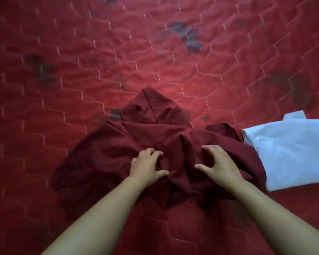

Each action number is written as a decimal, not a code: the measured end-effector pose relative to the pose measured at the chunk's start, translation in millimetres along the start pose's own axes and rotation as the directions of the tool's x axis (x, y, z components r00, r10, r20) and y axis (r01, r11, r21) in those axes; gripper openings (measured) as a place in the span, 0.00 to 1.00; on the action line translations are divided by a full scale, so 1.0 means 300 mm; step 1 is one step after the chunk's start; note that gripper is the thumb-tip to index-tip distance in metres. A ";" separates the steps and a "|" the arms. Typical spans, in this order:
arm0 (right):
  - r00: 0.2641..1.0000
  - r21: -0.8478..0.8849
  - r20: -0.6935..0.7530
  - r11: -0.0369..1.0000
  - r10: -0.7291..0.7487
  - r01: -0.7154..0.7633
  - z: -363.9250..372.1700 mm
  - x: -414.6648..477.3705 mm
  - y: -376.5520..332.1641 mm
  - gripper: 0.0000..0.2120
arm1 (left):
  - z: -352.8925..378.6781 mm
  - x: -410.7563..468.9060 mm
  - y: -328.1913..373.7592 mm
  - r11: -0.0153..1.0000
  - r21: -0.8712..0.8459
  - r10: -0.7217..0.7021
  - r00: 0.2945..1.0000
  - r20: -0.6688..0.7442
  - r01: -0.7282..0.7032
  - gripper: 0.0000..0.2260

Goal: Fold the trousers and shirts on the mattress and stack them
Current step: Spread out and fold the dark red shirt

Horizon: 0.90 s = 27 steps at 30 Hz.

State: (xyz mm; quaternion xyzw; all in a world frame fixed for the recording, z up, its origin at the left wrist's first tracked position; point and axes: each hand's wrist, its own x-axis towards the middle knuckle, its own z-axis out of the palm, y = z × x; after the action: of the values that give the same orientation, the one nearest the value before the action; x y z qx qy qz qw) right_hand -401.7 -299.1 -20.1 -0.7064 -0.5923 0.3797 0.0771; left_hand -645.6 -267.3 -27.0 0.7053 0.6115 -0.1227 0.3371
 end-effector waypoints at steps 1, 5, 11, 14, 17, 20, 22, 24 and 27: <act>1.000 -0.050 0.016 0.999 0.001 0.000 0.014 0.000 0.016 0.26 | 0.022 -0.003 -0.011 0.998 0.066 0.016 1.000 0.010 -0.016 0.23; 0.995 -0.058 -0.082 0.997 -0.065 0.060 -0.030 0.029 0.040 0.07 | 0.005 -0.023 -0.055 0.998 -0.050 0.034 0.992 -0.120 -0.040 0.05; 0.897 0.132 -0.437 0.981 -0.074 0.145 -0.296 0.270 -0.135 0.05 | -0.327 0.073 -0.020 0.888 -0.445 -0.219 0.744 -0.631 -0.116 0.03; 0.858 0.058 -0.503 0.987 -0.100 0.149 -0.375 0.384 -0.212 0.11 | -0.470 0.155 -0.017 0.844 -0.531 -0.359 0.654 -0.666 -0.078 0.09; 0.901 0.018 -0.403 0.983 -0.161 0.184 -0.336 0.400 -0.242 0.17 | -0.454 0.189 -0.033 0.909 -0.393 -0.347 0.769 -0.536 0.136 0.21; 0.951 0.006 -0.223 0.975 -0.214 0.221 -0.231 0.371 -0.208 0.19 | -0.364 0.192 -0.034 0.933 -0.315 -0.304 0.851 -0.428 0.174 0.24; 0.977 -0.013 -0.129 0.985 -0.171 0.171 -0.173 0.362 -0.160 0.20 | -0.312 0.206 -0.027 0.936 -0.315 -0.273 0.889 -0.368 0.157 0.23; 0.993 -0.033 -0.041 0.994 -0.109 0.107 -0.125 0.357 -0.116 0.24 | -0.273 0.227 -0.015 0.945 -0.291 -0.241 0.917 -0.316 0.148 0.21; 0.999 -0.038 -0.014 0.998 -0.041 0.041 -0.081 0.362 -0.068 0.24 | -0.237 0.269 0.002 0.958 -0.239 -0.236 0.901 -0.364 0.155 0.24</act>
State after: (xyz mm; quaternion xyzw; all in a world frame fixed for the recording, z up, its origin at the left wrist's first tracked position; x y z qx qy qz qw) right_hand -401.4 -187.8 -40.1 -0.6983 -0.6130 0.3616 0.0761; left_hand -644.1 -159.9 -21.4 0.6117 0.7435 0.0498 0.2656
